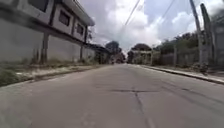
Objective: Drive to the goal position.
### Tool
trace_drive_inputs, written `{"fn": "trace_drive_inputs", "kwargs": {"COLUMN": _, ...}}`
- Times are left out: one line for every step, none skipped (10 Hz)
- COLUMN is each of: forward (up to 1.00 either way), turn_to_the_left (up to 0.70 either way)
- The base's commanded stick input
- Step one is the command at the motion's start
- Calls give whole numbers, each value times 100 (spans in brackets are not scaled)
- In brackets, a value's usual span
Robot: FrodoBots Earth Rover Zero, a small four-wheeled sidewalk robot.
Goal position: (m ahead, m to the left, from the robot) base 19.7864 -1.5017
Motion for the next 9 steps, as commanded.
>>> {"fn": "trace_drive_inputs", "kwargs": {"forward": 100, "turn_to_the_left": 0}}
{"fn": "trace_drive_inputs", "kwargs": {"forward": 100, "turn_to_the_left": 0}}
{"fn": "trace_drive_inputs", "kwargs": {"forward": 100, "turn_to_the_left": 0}}
{"fn": "trace_drive_inputs", "kwargs": {"forward": 100, "turn_to_the_left": 0}}
{"fn": "trace_drive_inputs", "kwargs": {"forward": 100, "turn_to_the_left": 0}}
{"fn": "trace_drive_inputs", "kwargs": {"forward": 100, "turn_to_the_left": -2}}
{"fn": "trace_drive_inputs", "kwargs": {"forward": 100, "turn_to_the_left": -6}}
{"fn": "trace_drive_inputs", "kwargs": {"forward": 100, "turn_to_the_left": -7}}
{"fn": "trace_drive_inputs", "kwargs": {"forward": 100, "turn_to_the_left": -20}}
